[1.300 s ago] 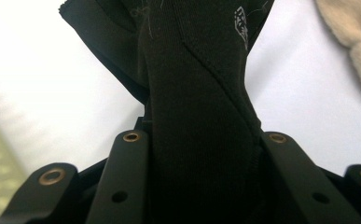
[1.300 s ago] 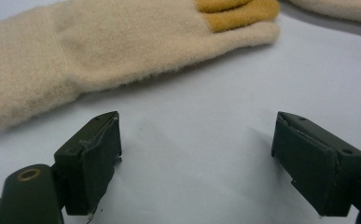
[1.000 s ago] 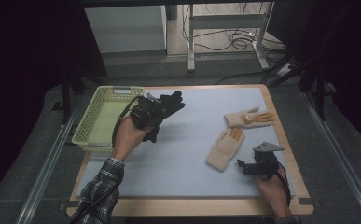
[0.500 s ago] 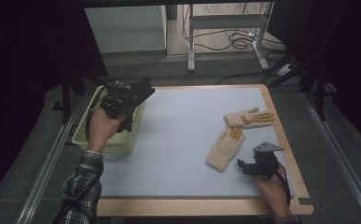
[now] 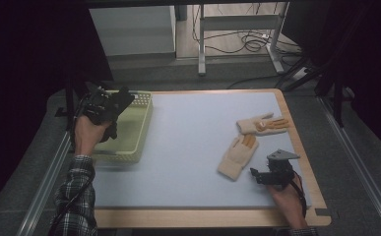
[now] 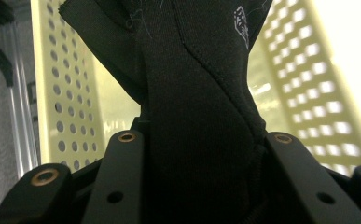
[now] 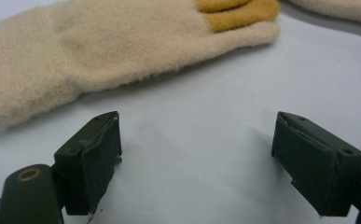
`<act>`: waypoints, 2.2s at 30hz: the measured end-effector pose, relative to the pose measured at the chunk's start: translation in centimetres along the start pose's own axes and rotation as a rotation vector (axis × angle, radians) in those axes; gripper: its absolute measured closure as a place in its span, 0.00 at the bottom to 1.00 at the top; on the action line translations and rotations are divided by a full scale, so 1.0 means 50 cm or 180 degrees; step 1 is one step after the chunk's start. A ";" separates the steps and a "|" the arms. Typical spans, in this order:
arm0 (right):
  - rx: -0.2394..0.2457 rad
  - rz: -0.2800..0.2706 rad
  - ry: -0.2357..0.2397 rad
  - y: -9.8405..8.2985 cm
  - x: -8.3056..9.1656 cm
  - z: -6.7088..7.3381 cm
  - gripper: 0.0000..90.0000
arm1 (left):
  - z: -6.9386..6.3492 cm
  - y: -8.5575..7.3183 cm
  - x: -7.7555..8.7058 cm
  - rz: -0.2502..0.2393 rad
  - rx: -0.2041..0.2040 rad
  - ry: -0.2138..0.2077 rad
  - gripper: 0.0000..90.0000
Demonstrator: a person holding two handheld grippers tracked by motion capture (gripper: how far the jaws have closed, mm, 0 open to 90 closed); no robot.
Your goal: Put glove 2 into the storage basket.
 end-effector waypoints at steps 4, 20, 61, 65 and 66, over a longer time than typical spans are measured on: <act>0.0001 -0.0001 0.0000 0.000 0.000 0.000 0.17 | 0.022 -0.009 -0.036 0.0121 0.0066 0.0045 0.71; 0.0001 -0.0003 0.0002 0.000 0.000 0.000 0.17 | 0.048 -0.027 -0.148 0.0607 -0.0004 0.0192 0.67; 0.0003 -0.0002 0.0001 0.000 0.000 0.000 0.17 | -0.039 -0.020 -0.013 -0.0600 -0.0367 -0.0555 0.01; 0.0003 -0.0002 0.0000 0.000 0.000 0.000 0.17 | -0.065 -0.020 0.001 -0.0692 -0.0440 -0.0640 0.00; 0.0003 -0.0002 0.0000 0.000 0.000 0.000 0.17 | -0.071 -0.020 0.004 -0.0716 -0.0460 -0.0660 0.00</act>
Point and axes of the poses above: each handheld gripper's, and its own axes: x roughly backward along the jaws, y roughly out of its top, z roughly to its left, the point moved 6 cm from there along -x, roughly forward along the jaws, and after that the axes turned 6 degrees about -z, right-handed, at the moved point
